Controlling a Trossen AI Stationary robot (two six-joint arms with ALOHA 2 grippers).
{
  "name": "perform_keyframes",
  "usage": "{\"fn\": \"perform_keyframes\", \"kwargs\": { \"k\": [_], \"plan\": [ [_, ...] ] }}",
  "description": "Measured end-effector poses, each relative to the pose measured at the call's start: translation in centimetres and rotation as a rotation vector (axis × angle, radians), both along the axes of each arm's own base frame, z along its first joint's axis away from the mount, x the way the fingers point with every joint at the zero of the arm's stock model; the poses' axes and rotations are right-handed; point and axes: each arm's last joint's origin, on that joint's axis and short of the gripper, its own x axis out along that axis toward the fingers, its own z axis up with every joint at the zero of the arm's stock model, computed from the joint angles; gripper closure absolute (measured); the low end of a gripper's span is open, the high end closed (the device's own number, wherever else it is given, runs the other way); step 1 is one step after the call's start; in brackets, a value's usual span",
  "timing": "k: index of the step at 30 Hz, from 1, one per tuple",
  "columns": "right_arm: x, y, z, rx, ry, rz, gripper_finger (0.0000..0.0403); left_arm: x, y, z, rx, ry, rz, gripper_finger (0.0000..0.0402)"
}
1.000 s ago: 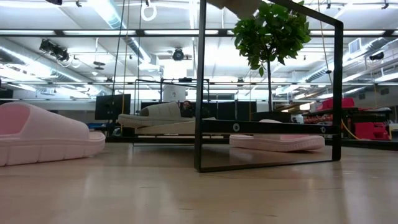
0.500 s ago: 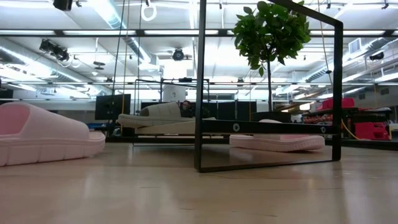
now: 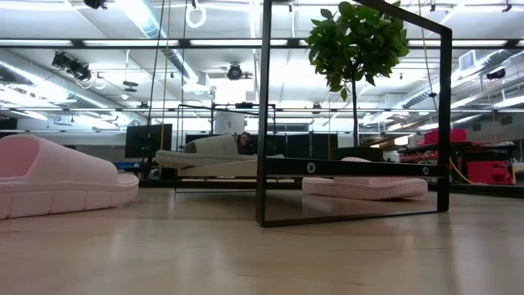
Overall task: Pick and place slides into the shelf
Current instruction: Put the gray slides on the shelf
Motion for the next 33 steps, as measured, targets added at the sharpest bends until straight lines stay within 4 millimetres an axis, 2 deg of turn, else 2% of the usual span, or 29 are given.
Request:
{"fn": "perform_keyframes", "kwargs": {
  "k": [3, 11, 18, 21, 24, 27, 33],
  "plan": [
    [1.1, -1.0, -0.5, 0.032, -0.053, -0.037, 0.0314, -0.2, -0.8, -0.4, 0.16, 0.081, -0.104, 0.0227],
    [3.6, -2.3, -0.1, 0.107, -0.203, -0.097, 0.0315, -0.2, -2.2, -3.5, 0.488, 0.275, -0.284, 0.0224],
    [6.8, -1.0, -3.1, 0.197, -0.362, -0.077, 0.0314, -0.3, -2.4, -4.2, 0.559, 0.318, -0.316, 0.0229],
    [8.4, -1.0, -4.4, 0.252, -0.465, -0.085, 0.0314, -0.3, -2.4, -4.2, 0.579, 0.321, -0.322, 0.0227],
    [10.2, -1.8, -5.2, 0.304, -0.53, -0.068, 0.0314, -0.2, -2.4, -4.1, 0.584, 0.314, -0.322, 0.0223],
    [11.7, -3.0, -5.2, 0.337, -0.537, -0.029, 0.0314, -0.1, -2.5, -4.1, 0.631, 0.32, -0.33, 0.0224],
    [12.9, -5.3, -4.6, 0.341, -0.493, 0.013, 0.0314, 0.1, -2.6, -4.2, 0.892, 0.396, -0.399, 0.0219]
  ]
}}
